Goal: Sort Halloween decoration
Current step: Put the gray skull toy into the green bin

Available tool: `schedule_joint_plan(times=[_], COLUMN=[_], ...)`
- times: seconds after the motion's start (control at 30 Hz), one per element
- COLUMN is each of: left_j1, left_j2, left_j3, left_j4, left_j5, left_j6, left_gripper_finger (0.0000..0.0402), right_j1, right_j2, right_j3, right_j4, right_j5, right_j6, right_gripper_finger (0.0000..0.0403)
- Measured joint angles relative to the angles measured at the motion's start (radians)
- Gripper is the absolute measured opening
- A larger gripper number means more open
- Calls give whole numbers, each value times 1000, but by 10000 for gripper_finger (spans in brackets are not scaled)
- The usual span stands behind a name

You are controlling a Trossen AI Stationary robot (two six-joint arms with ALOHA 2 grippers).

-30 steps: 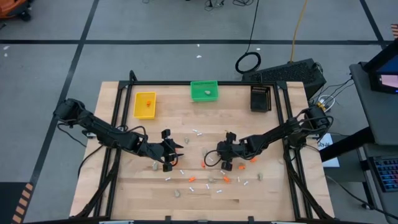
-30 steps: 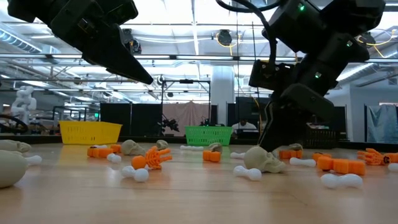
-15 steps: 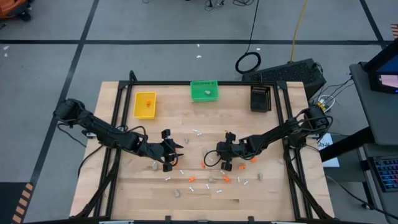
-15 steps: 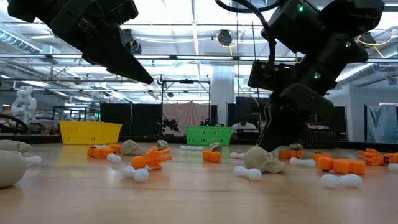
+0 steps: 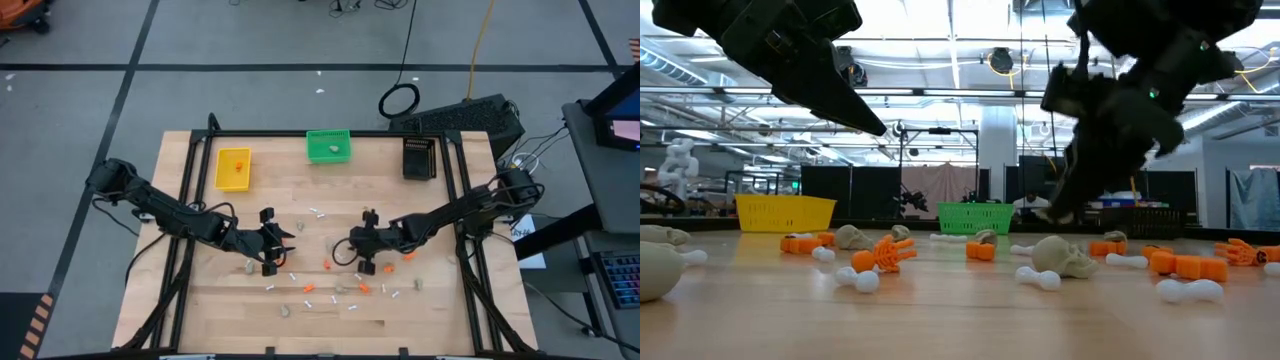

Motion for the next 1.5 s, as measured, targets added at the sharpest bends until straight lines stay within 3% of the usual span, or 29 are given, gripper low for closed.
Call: schedule_joint_plan(times=[0.37,0.5,0.7,0.83,1.0,1.3,1.5], left_j1=[0,0,0,0,0,0,0], left_j2=[0,0,0,0,0,0,0], left_j3=[0,0,0,0,0,0,0], left_j4=[0,5,20,33,34,37,59], left_j5=[0,0,0,0,0,0,0], left_j6=[0,0,0,1,2,1,2], left_gripper_finger=[143,143,143,143,143,143,143], right_j1=[44,57,43,19,4,6,6], right_j2=[-190,-193,-99,-53,-38,-38,-38], right_j3=[-17,-110,-239,-250,-250,-250,-250], right_j4=[88,380,991,1202,1282,1284,1278], right_j5=[59,78,77,76,23,23,-1], right_j6=[-113,-176,-343,-437,-498,-536,-674], right_gripper_finger=[56,56,61,60,63,65,65])
